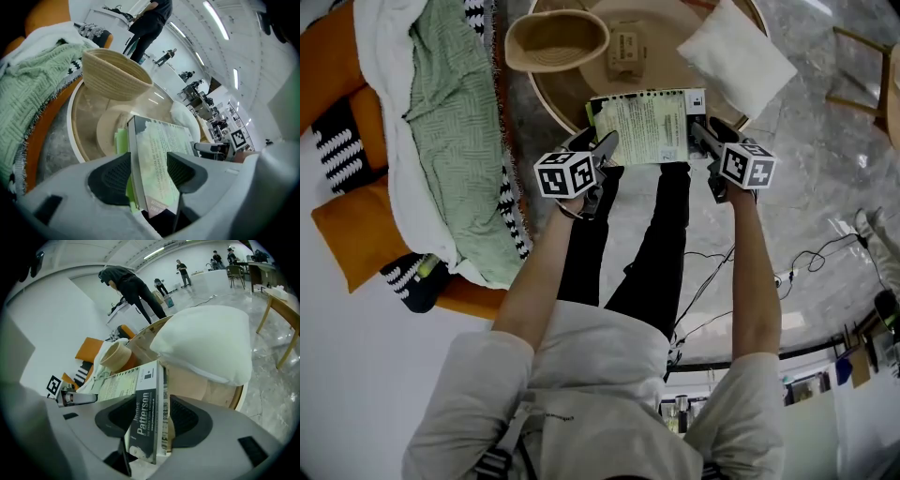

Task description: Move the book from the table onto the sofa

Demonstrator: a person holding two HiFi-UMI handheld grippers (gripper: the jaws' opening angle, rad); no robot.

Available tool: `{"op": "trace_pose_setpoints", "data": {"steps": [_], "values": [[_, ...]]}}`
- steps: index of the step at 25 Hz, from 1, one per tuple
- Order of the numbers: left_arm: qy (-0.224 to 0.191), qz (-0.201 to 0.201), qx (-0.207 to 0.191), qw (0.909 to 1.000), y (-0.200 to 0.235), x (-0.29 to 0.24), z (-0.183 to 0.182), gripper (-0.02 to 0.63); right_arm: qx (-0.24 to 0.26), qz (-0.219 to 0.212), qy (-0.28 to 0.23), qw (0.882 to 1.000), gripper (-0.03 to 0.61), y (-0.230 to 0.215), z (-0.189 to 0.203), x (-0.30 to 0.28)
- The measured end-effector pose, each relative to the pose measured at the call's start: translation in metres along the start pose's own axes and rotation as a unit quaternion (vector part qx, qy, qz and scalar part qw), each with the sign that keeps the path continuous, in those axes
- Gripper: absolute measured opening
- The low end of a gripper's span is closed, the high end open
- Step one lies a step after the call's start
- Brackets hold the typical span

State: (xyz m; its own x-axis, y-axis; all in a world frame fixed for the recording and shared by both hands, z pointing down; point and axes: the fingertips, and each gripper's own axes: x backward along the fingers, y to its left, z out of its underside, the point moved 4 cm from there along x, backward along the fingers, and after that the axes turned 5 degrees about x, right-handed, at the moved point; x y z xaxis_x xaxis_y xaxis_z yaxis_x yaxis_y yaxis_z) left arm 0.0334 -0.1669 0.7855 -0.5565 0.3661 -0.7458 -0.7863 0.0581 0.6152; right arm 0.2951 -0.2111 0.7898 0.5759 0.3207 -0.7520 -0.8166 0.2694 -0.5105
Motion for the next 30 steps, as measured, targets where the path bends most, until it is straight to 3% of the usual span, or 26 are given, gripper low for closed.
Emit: {"op": "trace_pose_setpoints", "data": {"steps": [6,18,24,30], "values": [[0.003,-0.024,-0.011,0.9996,-0.006,0.000,0.015,0.235,0.023,-0.007,0.017,1.000,0.186,0.014,0.004,-0.010],[-0.017,-0.074,0.020,0.9969,0.003,0.017,0.024,0.227,0.047,0.011,0.018,0.999,0.187,0.037,-0.001,-0.014],[-0.050,-0.098,0.035,0.9933,0.004,0.027,0.015,0.216,0.077,0.017,0.017,0.997,0.186,0.053,-0.022,-0.015],[-0.104,-0.113,0.061,0.9862,-0.005,0.069,0.000,0.216,0.119,-0.019,0.012,0.993,0.186,0.089,-0.056,-0.010]]}}
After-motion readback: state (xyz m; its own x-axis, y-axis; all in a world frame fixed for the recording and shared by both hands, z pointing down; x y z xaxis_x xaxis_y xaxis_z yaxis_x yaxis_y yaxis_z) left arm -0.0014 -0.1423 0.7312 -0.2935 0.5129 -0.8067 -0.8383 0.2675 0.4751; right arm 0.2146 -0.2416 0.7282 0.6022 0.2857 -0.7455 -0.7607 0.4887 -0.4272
